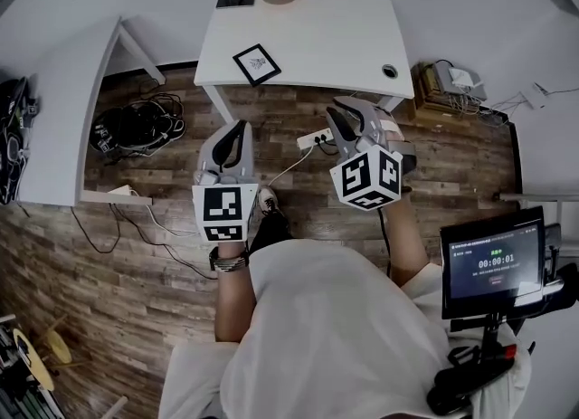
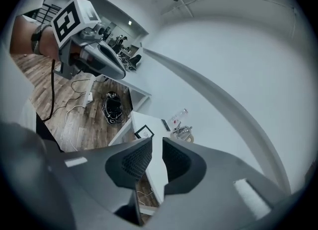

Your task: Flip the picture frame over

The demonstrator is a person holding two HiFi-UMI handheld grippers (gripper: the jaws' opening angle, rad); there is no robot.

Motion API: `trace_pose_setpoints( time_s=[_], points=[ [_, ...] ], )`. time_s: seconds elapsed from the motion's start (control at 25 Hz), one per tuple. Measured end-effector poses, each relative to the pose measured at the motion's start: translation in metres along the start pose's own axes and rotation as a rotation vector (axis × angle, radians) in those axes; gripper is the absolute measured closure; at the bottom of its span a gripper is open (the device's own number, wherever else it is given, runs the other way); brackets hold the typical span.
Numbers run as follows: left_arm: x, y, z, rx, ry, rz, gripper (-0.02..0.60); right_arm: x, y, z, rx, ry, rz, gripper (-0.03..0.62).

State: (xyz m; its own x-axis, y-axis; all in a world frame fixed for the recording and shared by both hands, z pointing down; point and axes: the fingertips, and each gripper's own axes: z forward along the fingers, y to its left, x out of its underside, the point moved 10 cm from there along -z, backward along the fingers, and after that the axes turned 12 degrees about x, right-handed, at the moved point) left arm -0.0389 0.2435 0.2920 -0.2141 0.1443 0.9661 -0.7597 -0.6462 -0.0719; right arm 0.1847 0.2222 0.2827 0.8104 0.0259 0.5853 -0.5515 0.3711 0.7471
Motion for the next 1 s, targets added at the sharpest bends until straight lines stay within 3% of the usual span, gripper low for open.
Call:
trace_pose_setpoints(
  time_s=[0.2, 0.48, 0.64, 0.8, 1.0],
  points=[
    [0.011, 0.045, 0.019, -0.023, 0.020, -0.034, 0.577, -0.004, 0.017, 0.070, -0.054, 0.035, -0.030, 0.529],
    [0.033, 0.125, 0.055, -0.020, 0.083, -0.067, 0.577, -0.011, 0.057, 0.181, -0.197, 0.100, -0.032, 0.519],
    [0.050, 0.174, 0.082, -0.032, 0.119, -0.065, 0.577, -0.002, 0.083, 0.253, -0.277, 0.184, 0.085, 0.513],
    [0.042, 0.185, 0.074, -0.032, 0.140, -0.041, 0.577, -0.004, 0.090, 0.275, -0.289, 0.262, 0.207, 0.513],
    [0.045, 0.196, 0.061, -0.044, 0.171, -0.067, 0.577, -0.019, 0.105, 0.307, -0.324, 0.299, 0.299, 0.510]
  ],
)
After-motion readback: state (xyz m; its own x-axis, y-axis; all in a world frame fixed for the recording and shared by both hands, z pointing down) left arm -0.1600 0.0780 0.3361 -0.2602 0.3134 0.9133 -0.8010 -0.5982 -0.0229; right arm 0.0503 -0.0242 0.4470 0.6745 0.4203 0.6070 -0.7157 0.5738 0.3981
